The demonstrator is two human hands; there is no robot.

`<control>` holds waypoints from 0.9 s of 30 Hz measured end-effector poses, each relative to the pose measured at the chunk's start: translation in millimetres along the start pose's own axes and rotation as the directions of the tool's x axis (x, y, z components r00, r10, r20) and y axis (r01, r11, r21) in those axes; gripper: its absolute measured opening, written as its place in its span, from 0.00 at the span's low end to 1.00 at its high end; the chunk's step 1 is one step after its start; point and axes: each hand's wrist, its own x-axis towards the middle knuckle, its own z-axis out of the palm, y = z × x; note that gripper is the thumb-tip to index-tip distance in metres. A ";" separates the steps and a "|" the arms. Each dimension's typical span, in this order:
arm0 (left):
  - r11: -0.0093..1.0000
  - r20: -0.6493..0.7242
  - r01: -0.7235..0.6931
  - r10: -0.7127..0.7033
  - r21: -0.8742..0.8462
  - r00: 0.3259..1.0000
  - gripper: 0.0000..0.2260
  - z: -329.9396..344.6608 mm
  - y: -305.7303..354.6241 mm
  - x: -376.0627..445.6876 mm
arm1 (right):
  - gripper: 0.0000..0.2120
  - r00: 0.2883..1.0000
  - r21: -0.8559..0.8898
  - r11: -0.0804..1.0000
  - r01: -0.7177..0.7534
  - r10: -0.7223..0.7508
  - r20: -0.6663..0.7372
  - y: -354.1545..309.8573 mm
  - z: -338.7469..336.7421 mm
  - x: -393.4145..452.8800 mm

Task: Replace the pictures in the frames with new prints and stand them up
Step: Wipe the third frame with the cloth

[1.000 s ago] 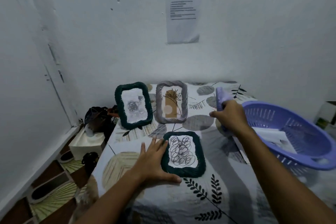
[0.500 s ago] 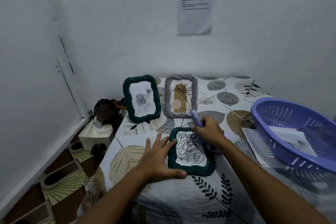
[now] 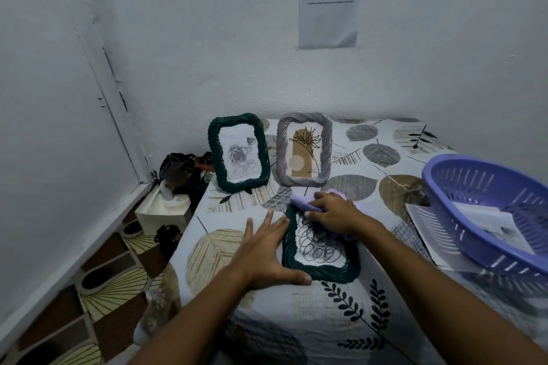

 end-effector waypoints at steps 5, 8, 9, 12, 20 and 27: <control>0.998 0.013 -0.011 0.010 0.068 1.000 0.56 0.8 -2.3 0.6 | 0.21 0.999 -0.135 0.991 0.023 -0.018 0.043 -9.8 1.8 -5.2; 0.993 0.014 -0.029 0.027 0.111 1.000 0.56 2.5 -2.2 1.2 | 0.21 0.999 -0.191 0.981 0.038 -0.035 0.018 -9.5 3.4 -6.8; 0.992 0.011 -0.031 0.030 0.119 0.999 0.56 2.7 -1.9 1.1 | 0.21 0.999 -0.202 0.979 0.038 -0.037 0.011 -9.5 3.6 -6.7; 0.992 0.005 -0.021 0.020 0.128 1.000 0.56 3.9 -1.6 0.8 | 0.20 0.999 -0.202 0.979 0.037 -0.042 -0.020 -8.0 4.0 -7.9; 0.990 -0.007 -0.003 0.004 0.140 1.000 0.56 5.0 -1.1 0.0 | 0.18 0.997 -0.053 0.998 -0.030 0.025 -0.077 14.3 -9.9 -30.0; 0.992 -0.009 -0.005 0.006 0.125 1.000 0.56 5.7 -1.6 0.1 | 0.13 0.996 -0.119 0.993 -0.027 0.017 -0.083 5.6 -9.0 -32.6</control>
